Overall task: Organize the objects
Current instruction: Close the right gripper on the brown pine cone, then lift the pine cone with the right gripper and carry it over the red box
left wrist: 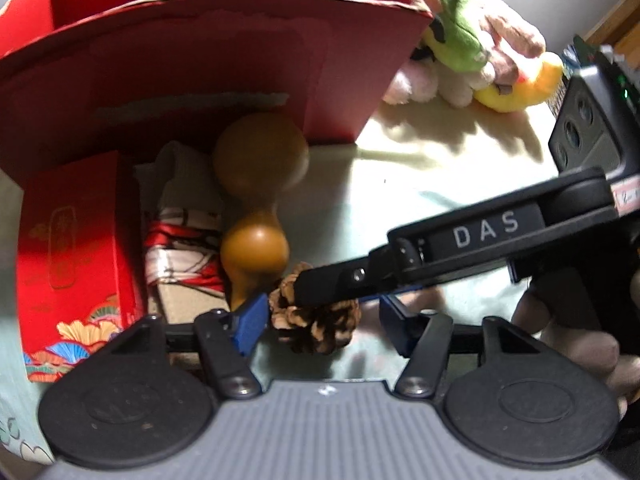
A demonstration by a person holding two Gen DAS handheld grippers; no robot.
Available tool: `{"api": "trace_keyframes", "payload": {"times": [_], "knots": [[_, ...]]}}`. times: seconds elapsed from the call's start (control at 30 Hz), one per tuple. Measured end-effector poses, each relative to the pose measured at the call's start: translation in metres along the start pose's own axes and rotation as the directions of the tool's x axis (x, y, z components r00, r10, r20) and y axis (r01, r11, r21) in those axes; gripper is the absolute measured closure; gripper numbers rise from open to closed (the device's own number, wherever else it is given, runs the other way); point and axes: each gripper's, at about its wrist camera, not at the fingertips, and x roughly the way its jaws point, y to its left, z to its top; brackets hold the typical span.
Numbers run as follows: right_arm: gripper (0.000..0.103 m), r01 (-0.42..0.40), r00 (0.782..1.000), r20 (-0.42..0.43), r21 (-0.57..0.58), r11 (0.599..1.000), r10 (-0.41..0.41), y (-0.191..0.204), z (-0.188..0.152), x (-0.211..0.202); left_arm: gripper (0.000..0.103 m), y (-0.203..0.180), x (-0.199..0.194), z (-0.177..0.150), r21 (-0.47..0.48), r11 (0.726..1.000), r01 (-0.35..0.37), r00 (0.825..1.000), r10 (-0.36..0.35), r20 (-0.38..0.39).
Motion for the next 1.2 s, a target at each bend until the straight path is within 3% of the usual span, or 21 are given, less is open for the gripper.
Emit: {"api": "trace_keyframes", "payload": {"times": [0.1, 0.33, 0.57, 0.87, 1.03, 1.2], "knots": [[0.058, 0.021, 1.000, 0.000, -0.031, 0.999, -0.021, 0.000, 0.002, -0.008, 0.047, -0.006, 0.000, 0.001, 0.034, 0.999, 0.015, 1.000, -0.014, -0.016], [0.059, 0.001, 1.000, 0.011, 0.020, 1.000, -0.001, -0.012, 0.001, -0.031, 0.053, -0.016, -0.009, 0.009, 0.080, 0.995, 0.058, 0.998, -0.058, -0.011], [0.059, -0.020, 0.990, 0.136, -0.061, 0.998, 0.028, 0.018, 0.004, -0.079, 0.053, -0.029, -0.053, 0.035, 0.166, 0.983, 0.084, 0.985, -0.107, 0.135], [0.059, 0.035, 0.950, 0.307, -0.267, 0.963, 0.051, 0.079, 0.043, -0.118, 0.053, -0.027, -0.101, 0.085, 0.244, 0.970, 0.016, 0.930, -0.104, 0.352], [0.059, 0.149, 0.943, 0.332, -0.346, 0.926, -0.028, 0.107, 0.079, -0.095, 0.053, -0.001, -0.089, 0.119, 0.193, 0.980, 0.052, 0.917, -0.123, 0.380], [0.059, 0.271, 0.949, 0.258, -0.382, 0.884, -0.180, 0.120, 0.110, -0.056, 0.053, 0.028, -0.052, 0.131, 0.122, 0.984, 0.130, 0.933, -0.163, 0.322]]}}
